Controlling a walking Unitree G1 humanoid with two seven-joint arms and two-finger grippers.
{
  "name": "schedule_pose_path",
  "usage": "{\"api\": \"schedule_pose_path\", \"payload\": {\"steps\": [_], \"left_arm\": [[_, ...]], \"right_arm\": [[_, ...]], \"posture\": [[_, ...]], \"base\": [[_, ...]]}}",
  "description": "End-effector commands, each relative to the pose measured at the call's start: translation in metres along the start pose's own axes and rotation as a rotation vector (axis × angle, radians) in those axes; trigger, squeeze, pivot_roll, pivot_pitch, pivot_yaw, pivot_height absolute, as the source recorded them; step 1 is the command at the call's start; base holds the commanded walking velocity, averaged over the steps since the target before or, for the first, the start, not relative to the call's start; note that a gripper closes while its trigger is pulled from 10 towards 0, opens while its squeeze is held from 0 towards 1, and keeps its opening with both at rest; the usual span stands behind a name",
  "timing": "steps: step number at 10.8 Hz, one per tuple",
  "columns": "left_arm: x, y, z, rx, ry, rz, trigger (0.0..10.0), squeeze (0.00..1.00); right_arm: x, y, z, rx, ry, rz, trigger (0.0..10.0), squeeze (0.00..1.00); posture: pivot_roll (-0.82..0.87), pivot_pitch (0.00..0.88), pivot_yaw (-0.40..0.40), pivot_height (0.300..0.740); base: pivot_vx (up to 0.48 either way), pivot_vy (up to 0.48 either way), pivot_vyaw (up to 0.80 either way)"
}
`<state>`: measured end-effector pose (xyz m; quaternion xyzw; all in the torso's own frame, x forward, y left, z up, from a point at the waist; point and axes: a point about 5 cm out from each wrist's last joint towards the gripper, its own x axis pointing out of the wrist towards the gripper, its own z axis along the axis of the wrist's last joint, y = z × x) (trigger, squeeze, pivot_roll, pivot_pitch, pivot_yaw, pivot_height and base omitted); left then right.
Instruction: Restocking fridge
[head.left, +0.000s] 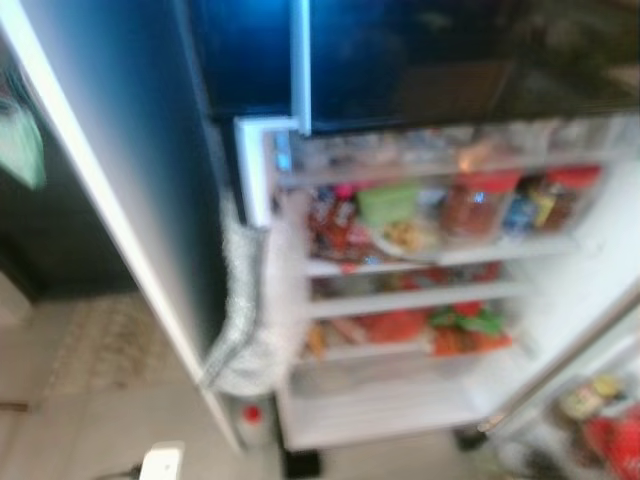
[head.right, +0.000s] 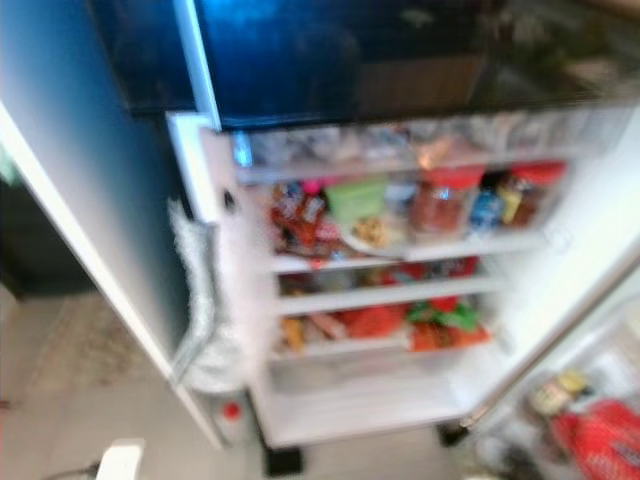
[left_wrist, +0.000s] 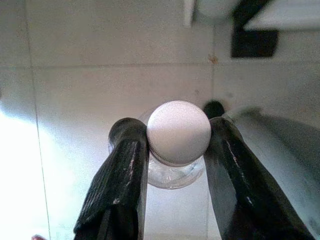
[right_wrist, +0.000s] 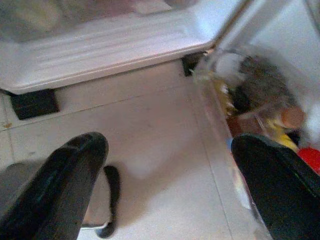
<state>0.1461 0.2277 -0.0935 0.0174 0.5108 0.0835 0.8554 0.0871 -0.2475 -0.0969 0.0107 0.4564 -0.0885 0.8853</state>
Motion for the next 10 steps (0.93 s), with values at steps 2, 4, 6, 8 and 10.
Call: {"api": "schedule_pose_path", "payload": {"steps": [2,4,6,8,10], "left_arm": [[0.001,-0.0045,0.0071,-0.001,-0.021,-0.012,10.0,0.0],[0.001,-0.004,0.0069,0.0,-0.02,-0.014,10.0,0.0],[0.0009,-0.0056,0.0078,-0.013,-0.031,-0.045,10.0,0.0],[0.0007,-0.0079,0.0107,-0.016,-0.057,-0.091,10.0,0.0],[0.0001,-0.0102,0.0157,-0.083,-0.115,-0.12,10.0,0.0]], "right_arm": [[-0.0035,-0.0048,-0.0085,-0.001,0.035,-0.019,10.0,0.0],[-0.0032,-0.0033,-0.009,-0.007,0.042,-0.012,10.0,0.0],[-0.003,-0.0026,-0.0088,-0.008,0.042,-0.01,10.0,0.0],[-0.0023,-0.0012,-0.0081,-0.001,0.041,-0.005,10.0,0.0],[-0.0018,-0.0009,-0.0071,0.007,0.039,-0.005,10.0,0.0]], "posture": [[-0.07,0.0,0.04,0.74],[-0.06,0.0,0.041,0.74],[-0.06,0.0,0.044,0.74],[-0.06,0.0,0.047,0.74],[-0.05,0.0,0.052,0.74]], "base": [[0.0,-0.439,0.0],[0.0,-0.154,0.0],[0.0,0.0,0.0],[0.0,0.0,0.0],[0.0,0.0,0.0]]}}
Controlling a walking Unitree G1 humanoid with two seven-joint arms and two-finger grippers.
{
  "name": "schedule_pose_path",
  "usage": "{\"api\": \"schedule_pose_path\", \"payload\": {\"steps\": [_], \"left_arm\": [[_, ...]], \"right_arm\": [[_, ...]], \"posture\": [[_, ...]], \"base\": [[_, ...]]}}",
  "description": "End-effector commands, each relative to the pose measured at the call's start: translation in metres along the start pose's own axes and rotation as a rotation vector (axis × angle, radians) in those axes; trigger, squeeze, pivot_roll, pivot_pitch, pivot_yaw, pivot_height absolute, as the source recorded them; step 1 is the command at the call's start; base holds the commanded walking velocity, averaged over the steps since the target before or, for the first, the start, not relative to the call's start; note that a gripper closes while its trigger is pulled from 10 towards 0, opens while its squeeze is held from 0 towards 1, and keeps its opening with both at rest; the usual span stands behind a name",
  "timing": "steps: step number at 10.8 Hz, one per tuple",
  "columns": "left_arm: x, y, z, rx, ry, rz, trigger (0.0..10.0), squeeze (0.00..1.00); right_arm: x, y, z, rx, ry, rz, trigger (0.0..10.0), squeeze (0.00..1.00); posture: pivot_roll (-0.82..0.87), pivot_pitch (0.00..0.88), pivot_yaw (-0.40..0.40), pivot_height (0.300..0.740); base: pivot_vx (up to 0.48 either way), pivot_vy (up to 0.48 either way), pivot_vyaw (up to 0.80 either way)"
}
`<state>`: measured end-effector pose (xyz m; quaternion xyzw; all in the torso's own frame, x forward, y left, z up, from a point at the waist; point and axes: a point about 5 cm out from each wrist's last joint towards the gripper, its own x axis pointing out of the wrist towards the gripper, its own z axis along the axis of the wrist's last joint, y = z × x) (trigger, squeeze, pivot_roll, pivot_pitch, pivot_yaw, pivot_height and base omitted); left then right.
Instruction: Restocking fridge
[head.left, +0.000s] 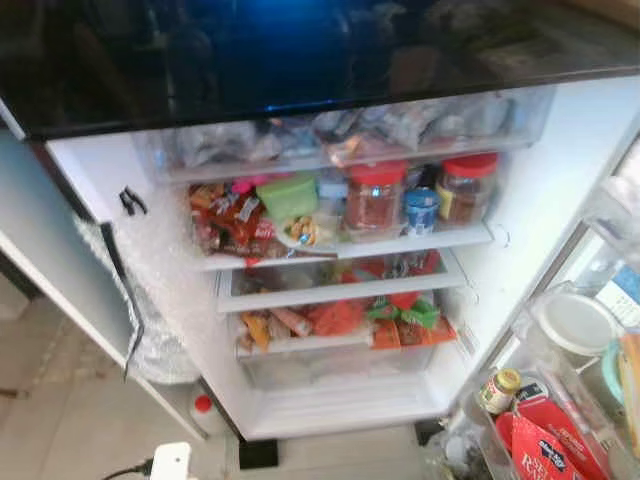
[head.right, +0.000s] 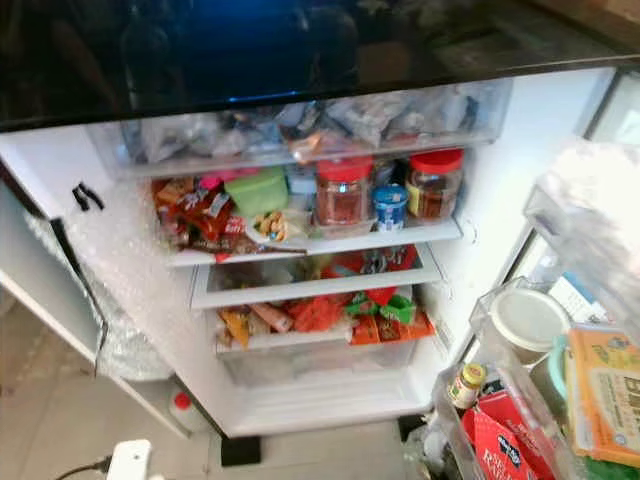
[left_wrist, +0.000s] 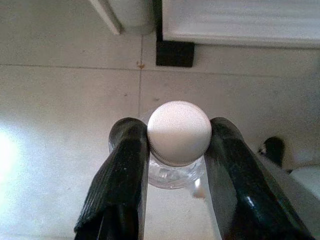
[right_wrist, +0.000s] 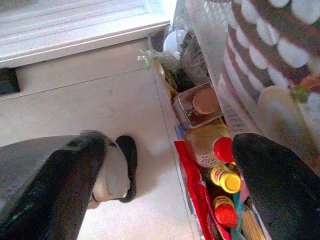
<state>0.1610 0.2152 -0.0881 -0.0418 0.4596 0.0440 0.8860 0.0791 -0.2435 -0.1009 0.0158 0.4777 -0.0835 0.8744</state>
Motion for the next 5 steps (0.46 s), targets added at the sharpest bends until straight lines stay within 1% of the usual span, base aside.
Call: {"api": "schedule_pose_path", "payload": {"steps": [1,2,3,4,5], "left_arm": [[0.0,0.001,0.006,0.01,-0.041,-0.015,10.0,0.0],[0.0,-0.002,0.013,0.028,-0.101,-0.059,10.0,0.0],[0.0,-0.002,0.014,0.035,-0.112,-0.067,10.0,0.0],[-0.001,-0.004,0.022,0.097,-0.18,-0.102,10.0,0.0],[0.004,-0.036,0.081,0.169,-0.376,-0.17,10.0,0.0]], "right_arm": [[0.0,-0.004,0.003,0.003,-0.006,-0.016,10.0,0.0],[0.001,-0.003,0.004,0.009,-0.006,-0.016,10.0,0.0],[0.001,-0.003,0.004,0.01,-0.006,-0.015,10.0,0.0],[0.002,-0.002,0.005,0.021,-0.01,-0.012,10.0,0.0],[0.002,-0.001,0.005,0.027,-0.01,-0.011,10.0,0.0]], "posture": [[-0.05,0.0,0.052,0.74],[-0.05,0.0,0.056,0.74],[-0.05,0.0,0.061,0.74],[-0.06,0.004,0.067,0.74],[-0.06,0.007,0.074,0.74]], "base": [[0.0,0.0,0.0],[0.0,0.0,0.0],[0.0,0.0,0.0],[0.0,0.0,0.0],[0.0,0.0,0.0]]}}
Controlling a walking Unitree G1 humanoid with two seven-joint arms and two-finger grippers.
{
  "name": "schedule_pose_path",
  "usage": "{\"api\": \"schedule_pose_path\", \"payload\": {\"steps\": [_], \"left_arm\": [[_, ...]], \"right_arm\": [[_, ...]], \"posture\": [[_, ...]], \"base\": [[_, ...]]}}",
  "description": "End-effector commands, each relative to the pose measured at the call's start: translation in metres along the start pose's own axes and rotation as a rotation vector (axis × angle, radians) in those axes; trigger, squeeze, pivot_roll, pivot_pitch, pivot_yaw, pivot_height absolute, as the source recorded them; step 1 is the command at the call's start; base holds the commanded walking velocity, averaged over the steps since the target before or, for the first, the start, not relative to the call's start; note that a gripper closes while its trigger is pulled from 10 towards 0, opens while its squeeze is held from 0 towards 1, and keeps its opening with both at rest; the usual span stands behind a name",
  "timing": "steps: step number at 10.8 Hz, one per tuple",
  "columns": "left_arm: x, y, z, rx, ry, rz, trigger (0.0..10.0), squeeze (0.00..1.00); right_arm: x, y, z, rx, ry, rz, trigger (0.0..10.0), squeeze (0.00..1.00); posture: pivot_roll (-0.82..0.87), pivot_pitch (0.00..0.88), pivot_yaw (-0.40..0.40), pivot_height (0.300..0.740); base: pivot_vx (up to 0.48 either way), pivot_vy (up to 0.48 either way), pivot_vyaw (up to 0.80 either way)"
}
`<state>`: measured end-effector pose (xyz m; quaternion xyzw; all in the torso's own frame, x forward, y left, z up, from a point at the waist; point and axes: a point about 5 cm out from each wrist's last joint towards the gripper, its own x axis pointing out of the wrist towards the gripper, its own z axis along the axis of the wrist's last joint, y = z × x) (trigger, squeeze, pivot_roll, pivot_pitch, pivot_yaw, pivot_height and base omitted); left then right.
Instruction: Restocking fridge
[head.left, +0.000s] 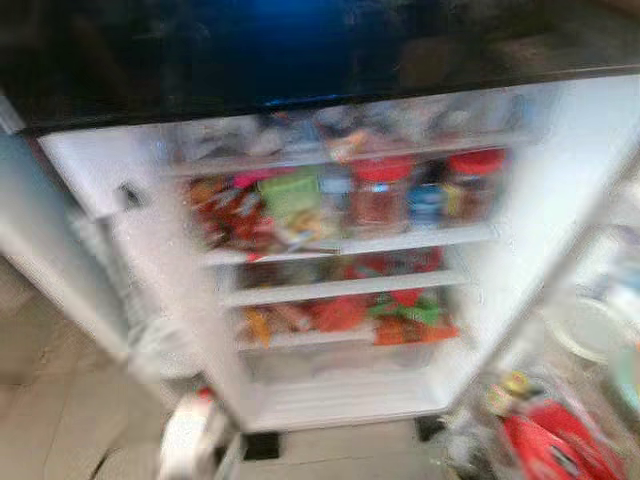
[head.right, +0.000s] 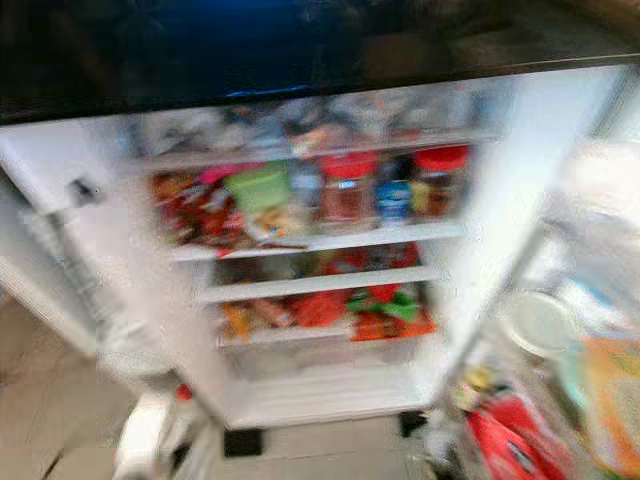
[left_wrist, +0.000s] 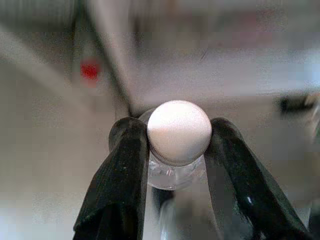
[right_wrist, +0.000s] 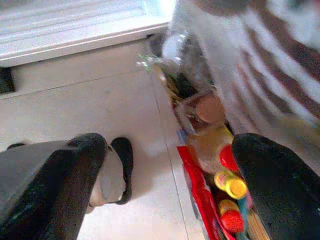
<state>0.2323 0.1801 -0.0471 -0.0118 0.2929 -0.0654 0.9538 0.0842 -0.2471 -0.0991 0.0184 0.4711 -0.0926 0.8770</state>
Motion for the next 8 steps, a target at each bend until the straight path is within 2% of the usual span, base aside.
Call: {"api": "schedule_pose_path", "payload": {"steps": [1,2,3,4,6,8], "left_arm": [[0.012,-0.008,0.044,0.078,-0.189,-0.037,10.0,0.0],[0.012,-0.013,0.055,0.094,-0.257,-0.054,10.0,0.0],[0.013,-0.02,0.068,0.063,-0.334,-0.093,10.0,0.0],[0.014,-0.024,0.074,0.063,-0.36,-0.122,10.0,0.0],[0.015,-0.032,0.08,0.069,-0.387,-0.161,10.0,0.0],[0.012,-0.032,0.08,0.084,-0.41,-0.175,10.0,0.0]], "right_arm": [[0.0,0.002,-0.003,0.012,0.007,0.002,10.0,0.0],[-0.001,0.002,-0.004,0.012,0.009,0.0,10.0,0.0],[-0.002,-0.003,-0.004,0.006,0.005,-0.043,10.0,0.0],[-0.003,-0.012,-0.002,-0.052,-0.005,-0.102,10.0,0.0],[-0.004,-0.023,0.001,-0.052,0.0,-0.157,10.0,0.0],[-0.005,-0.026,-0.001,-0.078,0.009,-0.168,10.0,0.0]], "posture": [[-0.07,0.009,0.08,0.74],[-0.07,0.011,0.088,0.74],[-0.07,0.012,0.092,0.74],[-0.08,0.011,0.096,0.74],[-0.08,0.013,0.094,0.74],[-0.07,0.023,0.087,0.74]], "base": [[0.0,0.0,0.0],[0.0,0.0,0.0],[0.0,0.0,0.0],[0.0,0.0,0.0],[0.0,0.0,0.0],[0.0,0.0,0.0]]}}
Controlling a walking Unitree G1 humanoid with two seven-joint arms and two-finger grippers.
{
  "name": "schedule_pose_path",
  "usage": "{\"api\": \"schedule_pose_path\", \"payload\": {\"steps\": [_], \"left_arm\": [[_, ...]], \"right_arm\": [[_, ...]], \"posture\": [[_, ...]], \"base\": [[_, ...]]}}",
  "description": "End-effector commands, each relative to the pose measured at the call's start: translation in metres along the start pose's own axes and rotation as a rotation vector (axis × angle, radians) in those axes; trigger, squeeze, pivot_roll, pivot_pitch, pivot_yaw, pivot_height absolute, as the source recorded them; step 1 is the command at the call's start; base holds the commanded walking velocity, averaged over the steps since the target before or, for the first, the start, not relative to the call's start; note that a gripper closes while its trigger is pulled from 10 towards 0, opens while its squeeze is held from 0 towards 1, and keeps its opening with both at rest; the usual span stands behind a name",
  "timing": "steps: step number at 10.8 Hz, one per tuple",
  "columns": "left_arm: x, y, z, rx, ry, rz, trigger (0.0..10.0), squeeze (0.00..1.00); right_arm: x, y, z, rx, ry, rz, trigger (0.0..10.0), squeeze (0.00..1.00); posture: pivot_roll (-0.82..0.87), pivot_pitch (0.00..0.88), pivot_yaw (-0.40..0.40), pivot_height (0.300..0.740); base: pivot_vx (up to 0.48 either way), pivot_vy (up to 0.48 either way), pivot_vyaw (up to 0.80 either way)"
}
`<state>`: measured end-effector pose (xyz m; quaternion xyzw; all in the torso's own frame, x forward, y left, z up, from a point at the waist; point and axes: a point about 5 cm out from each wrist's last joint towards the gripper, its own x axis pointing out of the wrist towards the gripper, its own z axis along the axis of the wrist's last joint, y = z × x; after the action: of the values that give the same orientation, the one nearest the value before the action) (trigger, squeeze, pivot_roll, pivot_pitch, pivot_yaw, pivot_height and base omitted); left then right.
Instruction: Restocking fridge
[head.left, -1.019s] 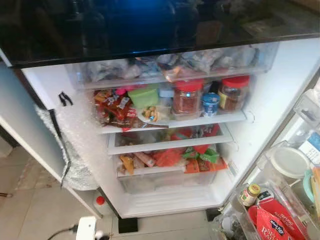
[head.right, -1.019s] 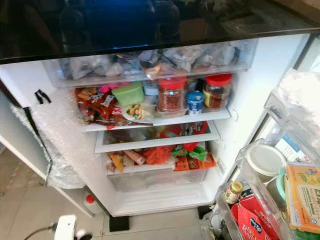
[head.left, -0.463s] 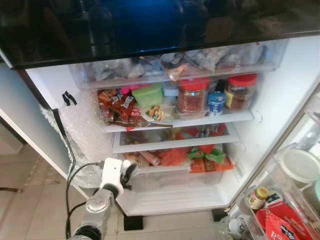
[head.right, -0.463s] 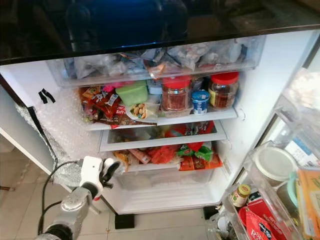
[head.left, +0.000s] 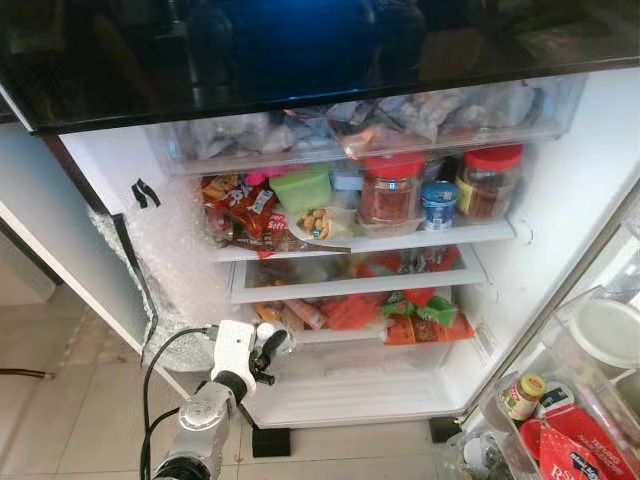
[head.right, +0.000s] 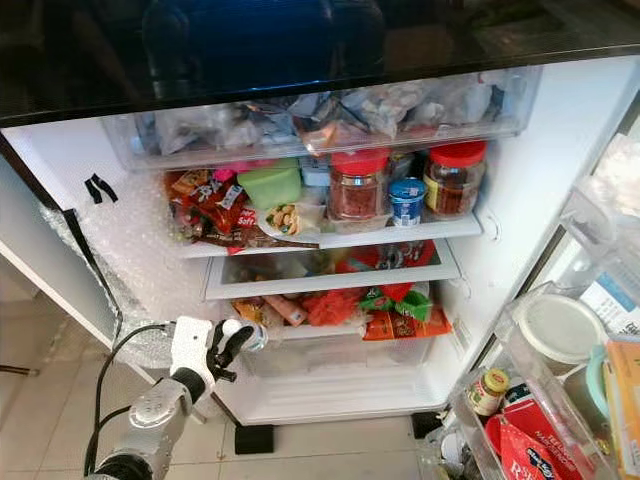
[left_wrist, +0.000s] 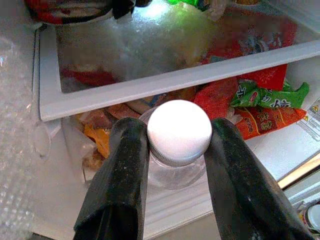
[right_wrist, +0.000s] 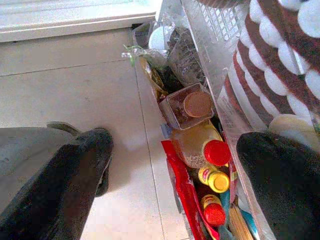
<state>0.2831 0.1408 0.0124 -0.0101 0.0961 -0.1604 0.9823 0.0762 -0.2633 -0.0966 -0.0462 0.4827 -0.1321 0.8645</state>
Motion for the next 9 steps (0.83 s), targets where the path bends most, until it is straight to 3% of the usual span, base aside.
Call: {"api": "schedule_pose_path", "payload": {"steps": [1,7,9], "left_arm": [[-0.005,0.006,0.001,0.009,-0.029,0.011,10.0,0.0],[-0.012,0.02,0.001,0.018,-0.023,0.072,10.0,0.0],[-0.012,0.017,0.0,0.023,-0.015,0.058,10.0,0.0]], "right_arm": [[-0.001,-0.008,-0.001,0.01,-0.003,-0.021,10.0,0.0],[-0.005,-0.004,-0.009,0.051,-0.003,0.018,10.0,0.0],[-0.005,-0.005,-0.009,0.063,-0.001,0.009,10.0,0.0]], "posture": [[-0.06,0.026,0.084,0.74],[-0.05,0.053,0.092,0.74],[-0.05,0.051,0.095,0.74]], "base": [[0.0,0.0,0.0],[0.0,0.0,0.0],[0.0,0.0,0.0]]}}
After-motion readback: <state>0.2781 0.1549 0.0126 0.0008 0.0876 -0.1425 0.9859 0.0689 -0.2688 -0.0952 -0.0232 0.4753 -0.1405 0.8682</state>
